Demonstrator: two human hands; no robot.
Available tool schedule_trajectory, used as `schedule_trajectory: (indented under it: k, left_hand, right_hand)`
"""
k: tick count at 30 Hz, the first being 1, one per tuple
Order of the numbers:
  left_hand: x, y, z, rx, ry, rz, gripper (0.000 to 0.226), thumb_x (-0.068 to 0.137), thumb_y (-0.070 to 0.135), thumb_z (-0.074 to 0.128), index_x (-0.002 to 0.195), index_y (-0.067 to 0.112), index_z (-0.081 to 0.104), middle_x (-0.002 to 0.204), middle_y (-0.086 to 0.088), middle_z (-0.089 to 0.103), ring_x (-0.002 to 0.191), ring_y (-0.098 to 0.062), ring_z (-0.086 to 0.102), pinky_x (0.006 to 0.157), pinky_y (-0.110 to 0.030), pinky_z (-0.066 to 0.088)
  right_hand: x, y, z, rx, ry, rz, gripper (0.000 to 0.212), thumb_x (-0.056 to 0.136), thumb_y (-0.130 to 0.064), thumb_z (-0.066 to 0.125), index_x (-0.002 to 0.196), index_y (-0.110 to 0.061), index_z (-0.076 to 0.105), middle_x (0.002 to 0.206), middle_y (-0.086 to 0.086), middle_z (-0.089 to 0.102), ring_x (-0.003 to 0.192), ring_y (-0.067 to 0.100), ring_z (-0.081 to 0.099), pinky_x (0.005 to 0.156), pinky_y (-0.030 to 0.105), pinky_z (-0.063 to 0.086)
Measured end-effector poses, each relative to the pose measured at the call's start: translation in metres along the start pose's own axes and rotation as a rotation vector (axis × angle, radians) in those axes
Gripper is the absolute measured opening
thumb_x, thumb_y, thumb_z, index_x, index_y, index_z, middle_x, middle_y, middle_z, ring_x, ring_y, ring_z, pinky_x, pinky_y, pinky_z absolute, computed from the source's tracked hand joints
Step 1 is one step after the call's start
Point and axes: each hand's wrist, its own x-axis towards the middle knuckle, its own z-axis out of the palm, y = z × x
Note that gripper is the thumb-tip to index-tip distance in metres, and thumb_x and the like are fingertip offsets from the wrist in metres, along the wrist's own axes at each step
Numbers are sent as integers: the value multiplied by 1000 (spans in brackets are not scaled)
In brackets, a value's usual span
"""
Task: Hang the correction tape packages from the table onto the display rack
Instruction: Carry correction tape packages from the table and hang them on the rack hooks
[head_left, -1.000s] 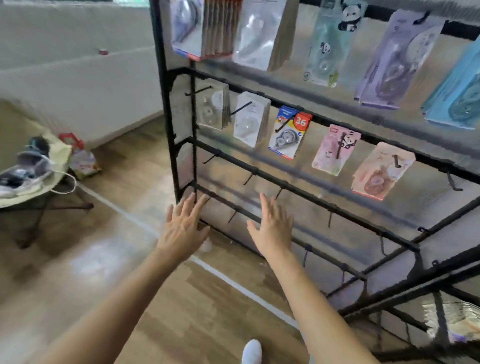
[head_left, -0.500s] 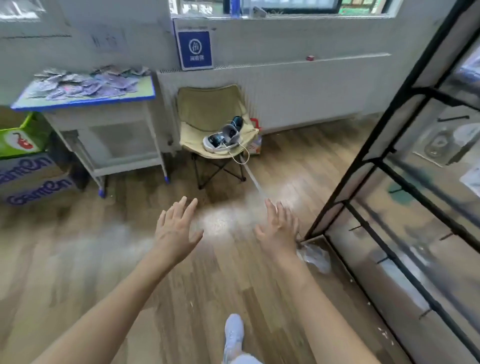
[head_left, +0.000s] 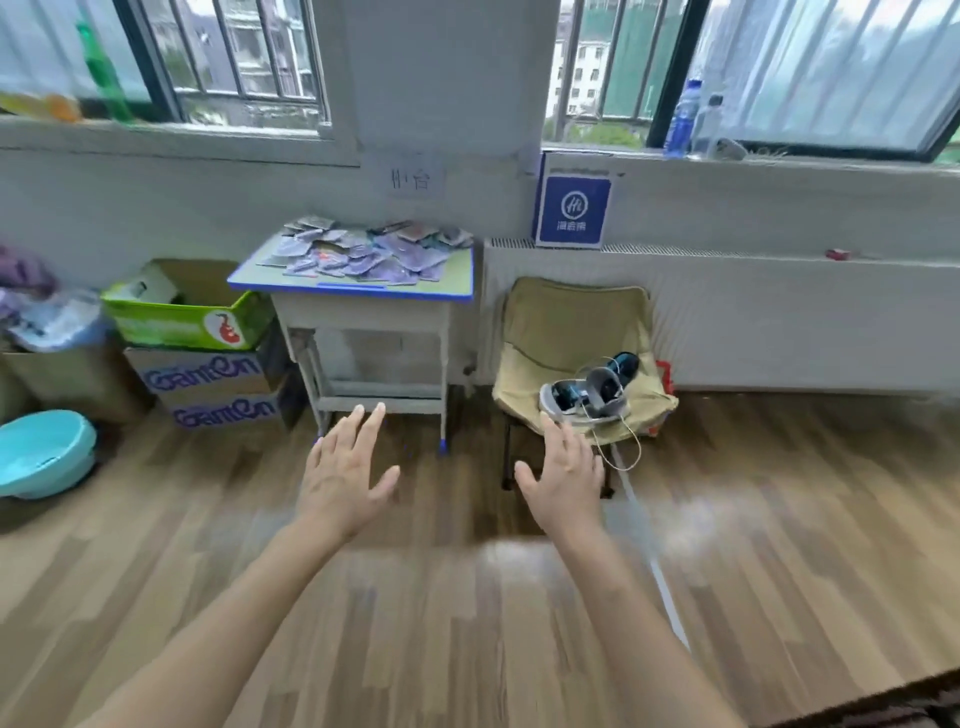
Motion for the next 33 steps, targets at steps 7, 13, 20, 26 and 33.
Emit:
schedule_trajectory:
  k: [7, 13, 20, 26, 33]
  left_hand:
    - [94, -47, 25, -18, -26, -145, 73, 93, 41, 50, 152, 26, 9, 158, -2, 13, 144, -20, 15, 114, -32, 12]
    - [208, -95, 41, -58, -20, -152, 71, 94, 40, 50, 152, 25, 12, 158, -4, 15, 144, -21, 17, 115, -35, 14]
    - [373, -148, 43, -106, -17, -95, 71, 95, 41, 48, 152, 27, 8, 158, -3, 11, 144, -21, 14, 116, -35, 10]
    - [475, -188, 49, -116, -55, -82, 72, 95, 41, 49, 152, 26, 9, 158, -4, 12, 145, -22, 13, 117, -36, 11]
    - [587, -228, 67, -131, -77, -60, 69, 94, 38, 52, 151, 23, 15, 157, -7, 17, 143, -24, 18, 114, -38, 17]
  right_hand:
    - [114, -39, 36, -25, -105, -71, 67, 96, -39, 46, 152, -24, 11, 158, 7, 12, 145, 23, 11, 117, 41, 9]
    - [224, -75, 68, 20, -111, -62, 67, 95, -37, 48, 151, -25, 13, 158, 8, 14, 145, 24, 13, 116, 40, 12]
    - [367, -142, 98, 28, -86, -4, 68, 95, -37, 48, 151, -25, 13, 158, 8, 14, 144, 23, 14, 115, 38, 14]
    - [465, -193, 123, -16, -91, -11, 67, 95, -36, 48, 151, -20, 14, 156, 8, 17, 144, 23, 16, 114, 38, 16]
    - [578, -234, 171, -31, -124, -32, 68, 94, -36, 49, 151, -21, 15, 155, 9, 20, 142, 24, 19, 112, 40, 19]
